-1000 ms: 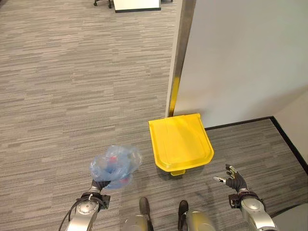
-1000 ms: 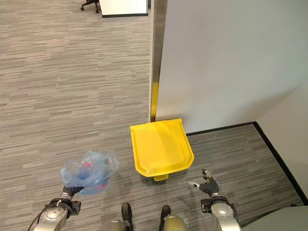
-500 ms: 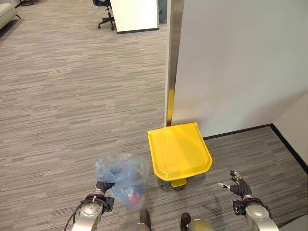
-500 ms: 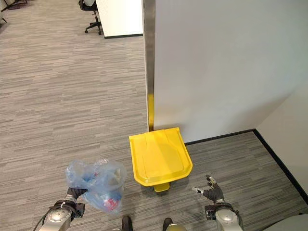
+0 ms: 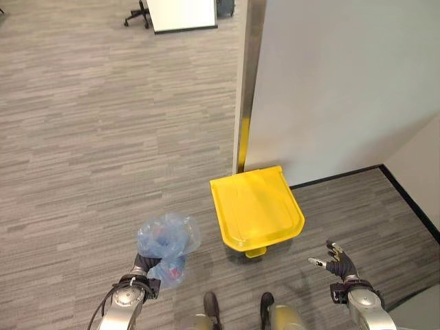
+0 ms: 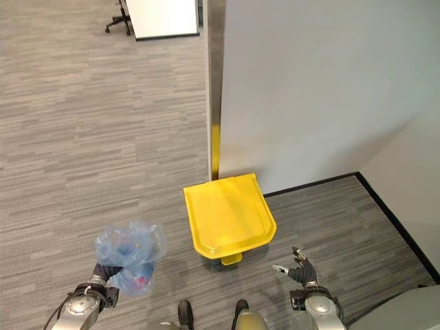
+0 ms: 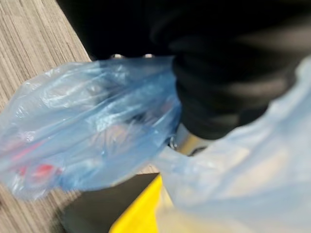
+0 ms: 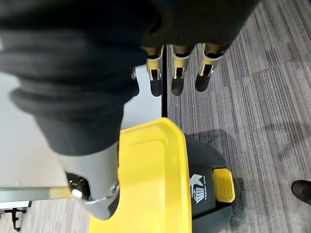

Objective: Gather garbage on tea table into small bin, then transfer packed bag to large trash can.

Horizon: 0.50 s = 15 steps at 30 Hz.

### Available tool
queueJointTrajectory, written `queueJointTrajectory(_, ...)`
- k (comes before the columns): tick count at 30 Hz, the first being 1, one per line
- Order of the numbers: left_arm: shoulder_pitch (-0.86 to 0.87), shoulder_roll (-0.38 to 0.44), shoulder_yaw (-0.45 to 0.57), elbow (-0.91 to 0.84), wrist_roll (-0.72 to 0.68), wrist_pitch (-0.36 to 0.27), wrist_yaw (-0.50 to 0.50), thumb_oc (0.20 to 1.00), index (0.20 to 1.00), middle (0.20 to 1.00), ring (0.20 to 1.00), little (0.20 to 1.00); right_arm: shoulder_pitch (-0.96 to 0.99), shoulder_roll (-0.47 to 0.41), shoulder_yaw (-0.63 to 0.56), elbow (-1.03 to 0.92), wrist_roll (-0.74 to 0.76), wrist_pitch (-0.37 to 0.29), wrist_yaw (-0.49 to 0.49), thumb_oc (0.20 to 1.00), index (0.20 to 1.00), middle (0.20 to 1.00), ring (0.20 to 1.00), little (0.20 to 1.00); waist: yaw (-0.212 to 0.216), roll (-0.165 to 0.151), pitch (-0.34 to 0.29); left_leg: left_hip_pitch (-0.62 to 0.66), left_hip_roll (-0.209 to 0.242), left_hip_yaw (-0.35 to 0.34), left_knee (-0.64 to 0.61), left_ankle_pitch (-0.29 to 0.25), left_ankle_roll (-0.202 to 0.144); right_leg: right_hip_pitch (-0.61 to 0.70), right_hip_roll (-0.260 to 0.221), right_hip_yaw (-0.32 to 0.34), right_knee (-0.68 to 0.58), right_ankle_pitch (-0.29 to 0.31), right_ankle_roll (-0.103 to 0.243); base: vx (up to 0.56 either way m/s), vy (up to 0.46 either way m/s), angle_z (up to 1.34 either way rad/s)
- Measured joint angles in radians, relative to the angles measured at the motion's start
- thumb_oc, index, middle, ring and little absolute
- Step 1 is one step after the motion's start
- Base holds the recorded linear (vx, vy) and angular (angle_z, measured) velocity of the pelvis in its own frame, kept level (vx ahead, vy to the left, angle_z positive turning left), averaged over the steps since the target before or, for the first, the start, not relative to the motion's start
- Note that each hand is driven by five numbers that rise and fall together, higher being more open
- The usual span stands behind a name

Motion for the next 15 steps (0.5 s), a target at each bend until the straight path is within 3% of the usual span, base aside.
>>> queueJointTrajectory(1, -0.007, 0.0, 0.004, 0.001, 0.0, -0.001, 0.001, 0.2, 0.2, 0.2, 0.2, 0.2, -0.004, -0.001, 0.002, -0.01, 0.001, 0.0, -0.001, 1.0, 1.0, 1.0, 1.0, 1.0, 0.0, -0.013, 0.014, -0.004, -0.003, -0.004, 0.009, -0.008, 0.016, -0.043, 0.001, 0.002, -0.034, 0.019, 0.006, 0.36, 0.034, 0.35)
queueJointTrajectory(2, -0.037, 0.002, 0.0, 0.027, 0.0, 0.0, -0.002, 0.2, 0.2, 0.2, 0.2, 0.2, -0.008, 0.002, 0.002, -0.019, 0.001, -0.001, -0.001, 1.0, 1.0, 1.0, 1.0, 1.0, -0.024, -0.005, 0.039, -0.023, -0.004, -0.038, 0.038, -0.019, 0.015, -0.043, 0.005, -0.033, -0.225, 0.054, 0.044, 0.21, 0.009, 0.54)
queueJointTrajectory(5, -0.041, -0.008, -0.001, 0.04, 0.0, -0.001, -0.001, 0.2, 0.2, 0.2, 0.2, 0.2, 0.005, 0.004, -0.002, -0.007, 0.001, 0.01, -0.001, 1.0, 1.0, 1.0, 1.0, 1.0, -0.043, -0.019, 0.039, 0.012, -0.029, -0.077, 0.034, -0.031, 0.015, -0.046, 0.001, -0.055, -0.379, 0.104, 0.027, 0.26, -0.03, 0.58)
queueJointTrajectory(7, -0.038, -0.012, -0.002, 0.036, 0.001, -0.001, -0.001, 0.2, 0.2, 0.2, 0.2, 0.2, 0.011, 0.002, -0.019, 0.01, 0.001, 0.017, -0.002, 1.0, 1.0, 1.0, 1.0, 1.0, -0.041, -0.024, 0.031, 0.039, -0.038, -0.134, 0.033, -0.062, -0.02, 0.021, -0.004, -0.088, -0.386, 0.128, 0.011, 0.35, -0.075, 0.82)
queueJointTrajectory(9, -0.053, -0.026, -0.009, 0.028, 0.001, -0.001, -0.001, 0.2, 0.2, 0.2, 0.2, 0.2, -0.007, -0.007, -0.042, 0.008, 0.004, 0.017, -0.001, 1.0, 1.0, 1.0, 1.0, 1.0, -0.044, 0.011, 0.027, 0.057, 0.019, -0.216, 0.039, -0.092, -0.057, 0.065, 0.045, -0.116, -0.377, 0.124, 0.003, 0.51, -0.178, 0.9)
queueJointTrajectory(10, -0.056, -0.029, -0.009, 0.029, 0.001, -0.003, -0.001, 0.2, 0.2, 0.2, 0.2, 0.2, -0.021, -0.011, -0.051, 0.008, 0.004, 0.015, -0.002, 1.0, 1.0, 1.0, 1.0, 1.0, -0.04, 0.016, 0.02, 0.092, 0.058, -0.242, 0.058, -0.127, -0.079, 0.08, 0.076, -0.12, -0.3, 0.098, -0.036, 0.36, -0.175, 0.59)
queueJointTrajectory(11, -0.041, -0.027, -0.009, 0.031, 0.001, -0.004, -0.001, 0.2, 0.2, 0.2, 0.2, 0.2, -0.026, -0.024, -0.057, -0.009, 0.004, -0.005, -0.003, 1.0, 1.0, 1.0, 1.0, 1.0, -0.04, 0.012, -0.039, 0.08, 0.099, -0.246, 0.111, -0.193, -0.096, 0.043, 0.098, -0.141, -0.195, 0.013, -0.087, 0.26, -0.108, 0.21)
queueJointTrajectory(13, -0.038, -0.024, -0.009, 0.029, 0.001, -0.001, -0.002, 0.2, 0.2, 0.2, 0.2, 0.2, -0.043, -0.054, -0.07, -0.026, 0.006, -0.007, -0.008, 1.0, 1.0, 1.0, 1.0, 1.0, -0.051, 0.02, -0.05, 0.07, 0.118, -0.243, 0.142, -0.195, -0.101, 0.018, 0.123, -0.144, -0.128, -0.056, -0.103, 0.17, -0.055, -0.06)
queueJointTrajectory(14, -0.04, -0.022, -0.008, 0.029, 0.001, -0.002, -0.002, 0.2, 0.2, 0.2, 0.2, 0.2, -0.044, -0.049, -0.102, -0.043, 0.013, -0.009, -0.011, 1.0, 1.0, 1.0, 1.0, 1.0, -0.061, 0.039, -0.063, 0.073, 0.131, -0.238, 0.116, -0.182, -0.116, 0.003, 0.142, -0.139, -0.134, -0.061, -0.102, 0.01, 0.014, -0.36)
queueJointTrajectory(15, -0.05, -0.023, -0.008, 0.03, 0.001, -0.001, -0.002, 0.2, 0.2, 0.2, 0.2, 0.2, -0.051, -0.05, -0.114, -0.047, 0.026, -0.009, -0.02, 1.0, 1.0, 1.0, 1.0, 1.0, -0.062, 0.043, -0.06, 0.069, 0.128, -0.23, 0.109, -0.164, -0.143, -0.007, 0.142, -0.133, -0.133, -0.038, -0.125, -0.01, 0.025, -0.43)
